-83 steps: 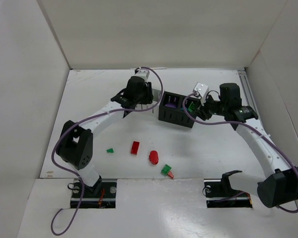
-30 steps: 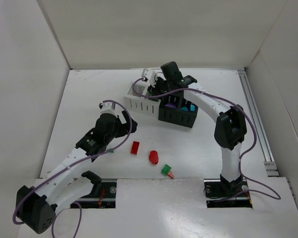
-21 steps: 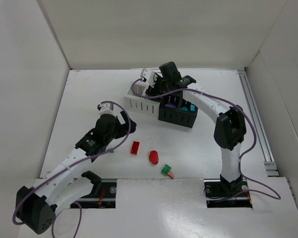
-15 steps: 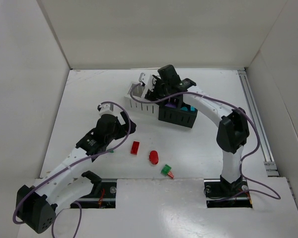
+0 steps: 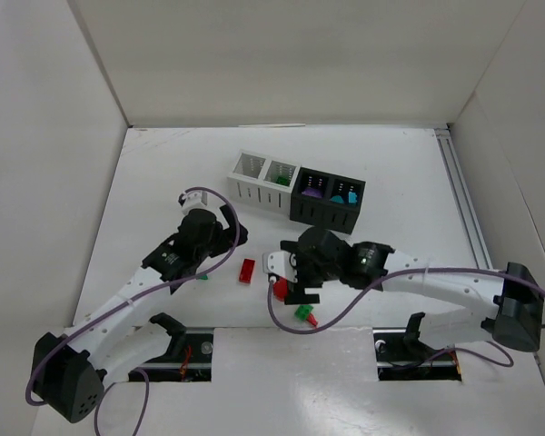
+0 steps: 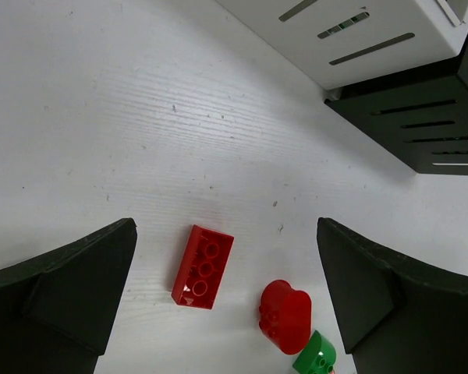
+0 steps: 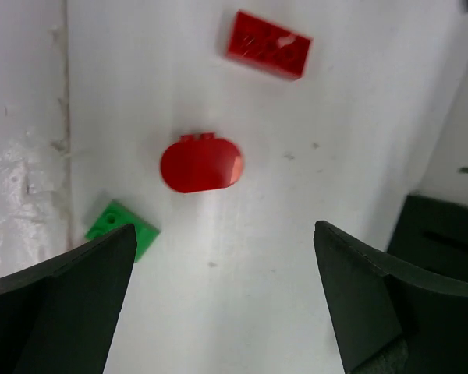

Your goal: Sort the legos into containers by color

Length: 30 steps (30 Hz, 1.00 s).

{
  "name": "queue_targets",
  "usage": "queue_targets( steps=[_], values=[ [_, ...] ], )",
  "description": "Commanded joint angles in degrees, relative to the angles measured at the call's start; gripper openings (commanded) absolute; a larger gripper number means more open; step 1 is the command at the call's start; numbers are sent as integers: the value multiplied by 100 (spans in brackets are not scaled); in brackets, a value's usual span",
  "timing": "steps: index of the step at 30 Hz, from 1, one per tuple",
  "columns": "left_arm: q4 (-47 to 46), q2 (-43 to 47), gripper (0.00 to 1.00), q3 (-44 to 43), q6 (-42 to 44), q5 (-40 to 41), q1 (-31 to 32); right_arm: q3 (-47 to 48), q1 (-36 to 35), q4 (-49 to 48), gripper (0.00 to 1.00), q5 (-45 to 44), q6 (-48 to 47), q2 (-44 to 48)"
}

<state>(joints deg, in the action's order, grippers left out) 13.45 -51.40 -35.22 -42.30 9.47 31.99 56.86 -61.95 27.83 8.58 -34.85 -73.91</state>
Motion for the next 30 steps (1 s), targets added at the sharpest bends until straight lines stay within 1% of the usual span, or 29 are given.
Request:
queue_targets(
  steps=[1, 3, 4, 5, 6, 8, 9, 14, 18, 21, 26, 28, 29, 30],
  values=[
    [-9, 7, 100, -20, -146, -50, -26, -629, -430, -577, 100, -330, 925, 149],
    [-62, -46, 100, -20, -147, -156, -26, -834, -728, -691, 100, -505, 1190, 149],
    [-62, -46, 100, 41, -147, -235, -26, -974, -809, -692, 100, -576, 1452, 10],
    [-62, -46, 100, 42, -147, -236, -26, -975, -888, -692, 100, -664, 1594, -79],
    [-62, -46, 100, 42, -199, -236, -26, -1027, -967, -692, 100, -995, 1769, -167],
    [-1, -46, 100, 94, -199, -288, -26, -1028, -1143, -692, 100, -1182, 2069, -430],
    [52, -46, 100, 95, -199, -288, -26, -1028, -1144, -692, 100, -1374, 2148, -510],
    [105, 68, 100, 95, -251, -288, -26, -1028, -1354, -744, 100, -1446, 2351, -940],
    [158, 183, 100, 147, -252, -288, -26, -1028, -1354, -604, 100, -2043, 2956, -1073],
    [158, 235, 100, 147, -252, -236, -26, -1028, -1354, -455, 99, -2167, 3238, -1204],
    [158, 183, 100, 147, -252, -236, -26, -1028, -1354, -366, 88, -2115, 3449, -1328],
    [158, 183, 100, 147, -252, -236, -26, -1028, -1354, -366, 86, -2062, 3450, -1389],
    [158, 183, 100, 147, -252, -236, -26, -1028, -1354, -366, 82, -2010, 3520, -1389],
    [210, 183, 100, 147, -252, -236, -26, -1089, -1354, -366, 81, -2009, 3520, -1389]
  ],
)
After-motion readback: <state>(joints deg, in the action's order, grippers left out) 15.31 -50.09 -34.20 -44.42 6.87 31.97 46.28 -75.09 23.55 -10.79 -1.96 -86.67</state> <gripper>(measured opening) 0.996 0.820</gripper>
